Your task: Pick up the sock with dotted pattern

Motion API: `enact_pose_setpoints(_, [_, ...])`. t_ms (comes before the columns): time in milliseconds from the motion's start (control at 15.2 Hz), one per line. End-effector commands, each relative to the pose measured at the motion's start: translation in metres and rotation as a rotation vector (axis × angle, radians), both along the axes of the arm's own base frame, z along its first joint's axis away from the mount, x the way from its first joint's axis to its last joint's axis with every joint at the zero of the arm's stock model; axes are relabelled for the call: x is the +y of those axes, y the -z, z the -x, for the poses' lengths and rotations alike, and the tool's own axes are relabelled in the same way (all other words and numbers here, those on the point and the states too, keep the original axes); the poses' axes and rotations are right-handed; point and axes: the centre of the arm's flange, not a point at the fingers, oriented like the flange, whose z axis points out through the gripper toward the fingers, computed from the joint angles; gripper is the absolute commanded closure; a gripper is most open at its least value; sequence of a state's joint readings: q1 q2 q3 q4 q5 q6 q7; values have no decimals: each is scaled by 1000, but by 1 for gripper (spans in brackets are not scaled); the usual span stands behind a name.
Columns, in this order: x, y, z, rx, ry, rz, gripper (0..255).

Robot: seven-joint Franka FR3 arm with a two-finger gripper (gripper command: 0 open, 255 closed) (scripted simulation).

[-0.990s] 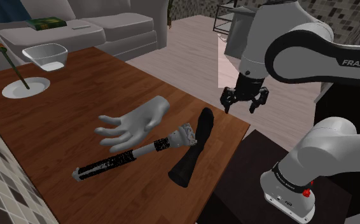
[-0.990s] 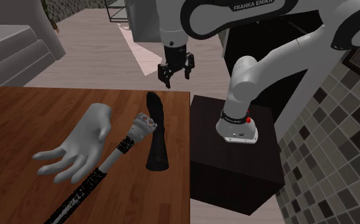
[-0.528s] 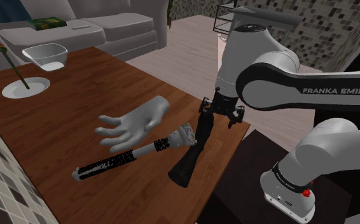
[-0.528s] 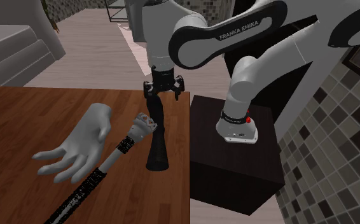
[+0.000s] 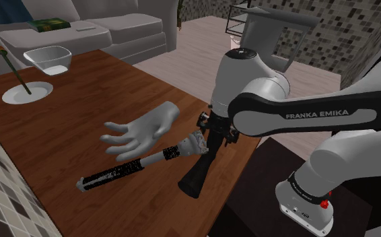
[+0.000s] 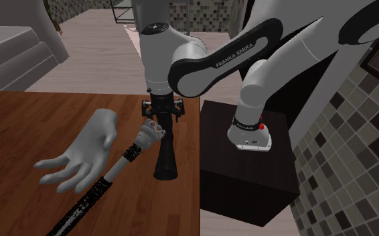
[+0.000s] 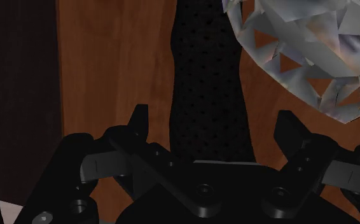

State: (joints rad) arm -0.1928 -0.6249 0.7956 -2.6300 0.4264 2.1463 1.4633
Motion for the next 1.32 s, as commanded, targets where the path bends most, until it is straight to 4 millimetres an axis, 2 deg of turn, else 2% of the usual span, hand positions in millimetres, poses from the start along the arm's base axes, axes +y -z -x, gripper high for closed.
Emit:
enact_pose_setpoints(0, [1, 11, -1, -1, 2, -1, 0])
enact_pose_setpoints(132, [1, 24, -1, -1, 2, -1, 0])
enact_pose_setpoints(264, [0, 24, -1, -1, 2, -1, 0])
enact_pose_setpoints(330, [1, 25, -1, -1, 2, -1, 255])
enact_pose_setpoints(924, [1, 24, -1, -1, 2, -1, 255])
enact_pose_setpoints(1254, [1, -2, -1, -1, 2, -1, 255])
